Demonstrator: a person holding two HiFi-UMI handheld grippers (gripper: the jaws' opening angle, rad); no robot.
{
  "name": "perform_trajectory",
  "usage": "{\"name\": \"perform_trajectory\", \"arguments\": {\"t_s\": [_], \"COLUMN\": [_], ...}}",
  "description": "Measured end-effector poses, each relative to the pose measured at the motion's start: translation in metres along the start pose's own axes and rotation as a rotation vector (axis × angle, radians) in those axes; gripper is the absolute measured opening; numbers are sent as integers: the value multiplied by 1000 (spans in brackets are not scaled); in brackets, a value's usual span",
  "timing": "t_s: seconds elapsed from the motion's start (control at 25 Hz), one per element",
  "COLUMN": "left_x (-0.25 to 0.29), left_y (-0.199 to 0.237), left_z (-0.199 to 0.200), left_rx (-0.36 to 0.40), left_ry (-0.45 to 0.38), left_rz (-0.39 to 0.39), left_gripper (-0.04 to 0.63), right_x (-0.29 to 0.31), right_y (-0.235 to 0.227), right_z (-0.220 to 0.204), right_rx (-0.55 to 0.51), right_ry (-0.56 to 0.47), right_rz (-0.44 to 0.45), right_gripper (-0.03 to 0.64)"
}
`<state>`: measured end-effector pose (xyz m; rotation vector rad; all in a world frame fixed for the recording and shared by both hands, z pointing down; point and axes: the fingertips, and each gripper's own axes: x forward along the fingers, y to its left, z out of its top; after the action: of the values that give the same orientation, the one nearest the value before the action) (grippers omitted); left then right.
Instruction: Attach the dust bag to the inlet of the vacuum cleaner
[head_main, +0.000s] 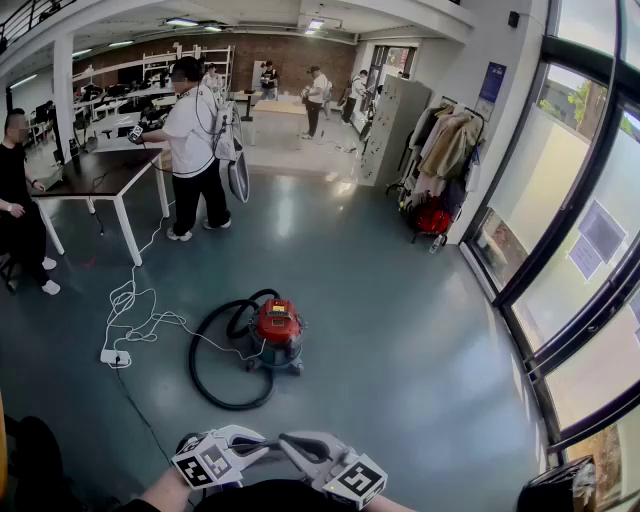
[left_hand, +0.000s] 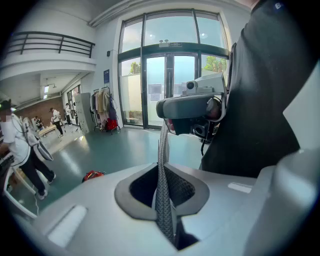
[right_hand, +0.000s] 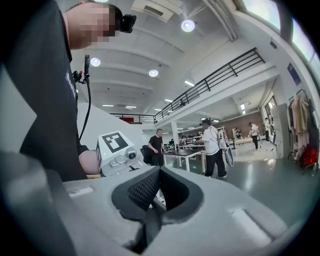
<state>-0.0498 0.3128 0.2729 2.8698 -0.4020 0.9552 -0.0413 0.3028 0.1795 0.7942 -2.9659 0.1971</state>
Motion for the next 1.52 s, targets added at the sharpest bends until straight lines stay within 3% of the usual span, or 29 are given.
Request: {"name": "perform_trajectory", "arguments": {"t_s": [0.64,1.0,1.52], "left_x": [8,14,41], "left_y": [-3,0,1], "left_z": [4,-1,12], "left_rx": [19,45,43], "left_ry": [16,51,58], "left_rz": [-25,-16,-21], "left_gripper": [43,43,43], "right_x": [-7,-11,-30], "right_y": [-5,-19,-37], "right_z": [2,-2,-14], "right_rx": [-9,-183,-158], "right_ry": [11,69,87], "right_rz": [-10,-34,-23], "right_gripper": [-8,6,10]}}
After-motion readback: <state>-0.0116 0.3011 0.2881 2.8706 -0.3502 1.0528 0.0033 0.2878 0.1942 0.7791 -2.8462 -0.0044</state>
